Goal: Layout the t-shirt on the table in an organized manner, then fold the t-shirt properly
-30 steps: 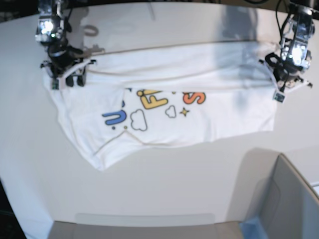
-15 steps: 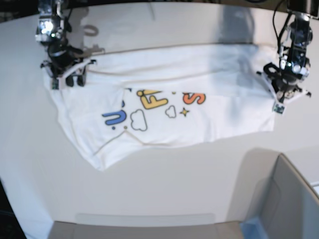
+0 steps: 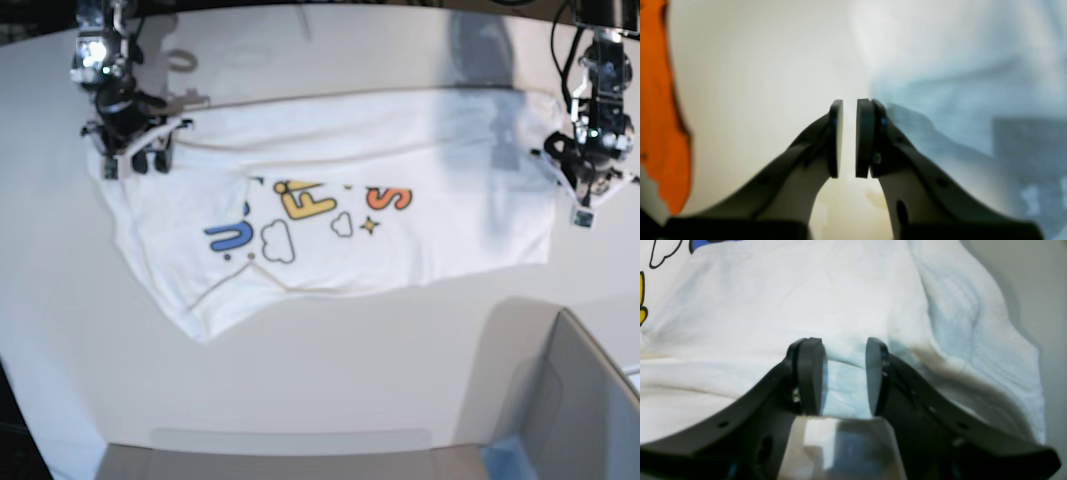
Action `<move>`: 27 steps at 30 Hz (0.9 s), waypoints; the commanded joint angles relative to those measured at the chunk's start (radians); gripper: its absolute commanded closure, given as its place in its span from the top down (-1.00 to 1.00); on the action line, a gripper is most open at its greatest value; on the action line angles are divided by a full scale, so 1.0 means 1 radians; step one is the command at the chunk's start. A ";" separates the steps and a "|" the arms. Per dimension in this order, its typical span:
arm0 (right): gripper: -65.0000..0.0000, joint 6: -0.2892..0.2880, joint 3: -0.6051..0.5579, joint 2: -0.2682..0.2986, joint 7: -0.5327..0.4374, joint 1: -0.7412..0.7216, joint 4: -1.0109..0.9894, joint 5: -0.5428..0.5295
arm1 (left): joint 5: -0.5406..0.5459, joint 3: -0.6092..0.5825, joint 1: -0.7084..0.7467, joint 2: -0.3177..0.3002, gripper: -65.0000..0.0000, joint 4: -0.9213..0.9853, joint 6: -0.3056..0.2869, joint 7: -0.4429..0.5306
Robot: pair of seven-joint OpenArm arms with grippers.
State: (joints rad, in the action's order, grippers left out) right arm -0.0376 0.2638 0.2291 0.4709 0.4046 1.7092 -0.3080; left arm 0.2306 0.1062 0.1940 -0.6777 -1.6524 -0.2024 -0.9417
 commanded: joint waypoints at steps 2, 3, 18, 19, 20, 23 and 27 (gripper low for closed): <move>-0.31 0.003 0.005 0.013 0.005 0.003 0.013 0.007 | -0.007 0.097 0.003 0.016 -0.67 -0.068 0.007 0.014; -0.31 0.003 0.005 0.014 0.005 0.003 0.013 0.007 | -0.004 0.142 0.031 0.034 -0.66 -0.101 0.002 0.014; -0.31 0.002 0.007 0.019 0.007 -0.014 0.007 0.007 | 0.000 -0.023 0.235 0.140 -0.70 -0.182 -0.010 -0.012; -0.31 0.002 0.007 0.019 0.007 -0.011 0.007 0.007 | 0.000 -0.030 0.235 0.140 -0.74 -0.157 -0.010 -0.012; -0.31 0.002 0.007 0.017 0.009 -0.011 0.007 0.007 | 0.000 -0.033 0.235 0.140 -0.78 -0.139 -0.010 -0.012; -0.31 0.002 0.007 0.020 0.009 0.012 0.004 0.007 | 0.000 -0.035 0.239 0.140 -0.88 -0.099 -0.010 -0.018; -0.31 0.002 0.007 0.033 0.009 0.044 0.007 0.007 | 0.000 -0.032 0.302 0.141 -0.89 -0.091 -0.007 -0.020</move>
State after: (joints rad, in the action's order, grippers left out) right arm -0.0422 0.2646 0.2478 0.4473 0.4355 1.7096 -0.3099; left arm 0.2367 0.0731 0.4732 -0.5293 -1.7500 -0.2066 -0.8883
